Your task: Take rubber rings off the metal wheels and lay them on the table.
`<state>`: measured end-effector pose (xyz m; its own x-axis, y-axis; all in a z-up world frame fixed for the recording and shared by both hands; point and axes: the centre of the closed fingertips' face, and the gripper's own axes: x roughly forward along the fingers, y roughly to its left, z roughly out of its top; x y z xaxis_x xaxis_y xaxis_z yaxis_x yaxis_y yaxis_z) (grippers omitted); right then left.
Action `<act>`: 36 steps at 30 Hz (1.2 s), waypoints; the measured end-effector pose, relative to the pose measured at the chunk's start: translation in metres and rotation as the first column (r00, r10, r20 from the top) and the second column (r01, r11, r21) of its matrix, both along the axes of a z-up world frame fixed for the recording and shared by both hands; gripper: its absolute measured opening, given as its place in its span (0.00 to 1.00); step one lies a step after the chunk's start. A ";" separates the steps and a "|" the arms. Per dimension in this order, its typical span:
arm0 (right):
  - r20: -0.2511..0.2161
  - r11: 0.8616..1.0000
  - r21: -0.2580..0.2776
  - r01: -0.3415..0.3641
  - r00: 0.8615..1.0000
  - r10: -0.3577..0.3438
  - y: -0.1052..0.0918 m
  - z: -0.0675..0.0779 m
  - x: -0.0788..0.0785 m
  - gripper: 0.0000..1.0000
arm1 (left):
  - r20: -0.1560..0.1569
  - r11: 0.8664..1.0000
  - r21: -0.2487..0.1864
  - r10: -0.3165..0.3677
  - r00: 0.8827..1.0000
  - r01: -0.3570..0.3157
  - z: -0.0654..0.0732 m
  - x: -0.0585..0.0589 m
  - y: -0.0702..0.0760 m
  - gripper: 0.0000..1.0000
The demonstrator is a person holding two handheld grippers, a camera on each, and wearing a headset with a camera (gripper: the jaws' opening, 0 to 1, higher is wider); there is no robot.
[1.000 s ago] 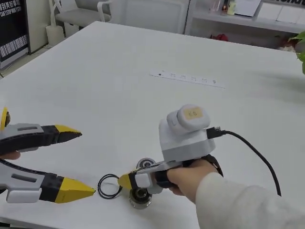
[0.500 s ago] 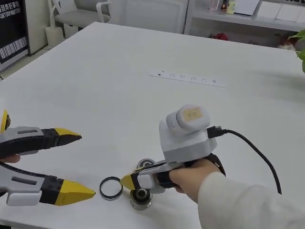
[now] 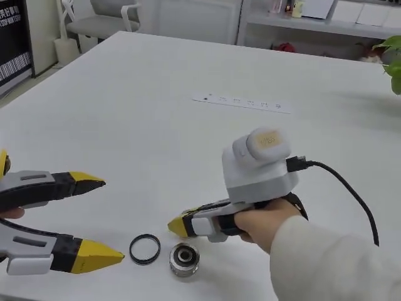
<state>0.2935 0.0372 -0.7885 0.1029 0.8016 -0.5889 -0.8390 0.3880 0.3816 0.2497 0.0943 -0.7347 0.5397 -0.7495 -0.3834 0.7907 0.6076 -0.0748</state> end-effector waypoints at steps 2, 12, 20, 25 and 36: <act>0.011 1.000 0.002 0.003 1.000 -0.003 -0.003 0.002 0.003 0.07 | 0.001 1.000 -0.001 0.000 1.000 0.000 0.000 0.001 0.001 0.79; 0.058 0.999 0.039 0.029 0.998 -0.031 -0.012 0.016 0.015 0.11 | 0.000 1.000 -0.004 -0.005 1.000 0.005 -0.003 0.002 0.003 0.79; 0.102 0.999 0.035 0.034 0.994 -0.037 -0.020 0.021 0.022 0.17 | 0.004 1.000 -0.002 -0.008 1.000 0.008 -0.002 0.002 0.003 0.79; 0.116 0.998 0.065 0.019 0.993 -0.026 -0.023 0.027 0.022 0.26 | 0.006 1.000 -0.001 -0.013 1.000 0.013 -0.002 0.001 -0.001 0.79; 0.181 0.994 0.093 -0.052 0.983 0.035 -0.027 0.032 0.021 0.38 | 0.005 1.000 -0.008 -0.026 1.000 0.026 0.004 -0.006 -0.011 0.79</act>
<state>0.3141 0.0101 -0.7568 0.1634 0.8600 -0.4834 -0.9122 0.3183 0.2579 0.2439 0.0829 -0.7308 0.5215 -0.7665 -0.3748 0.8067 0.5860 -0.0760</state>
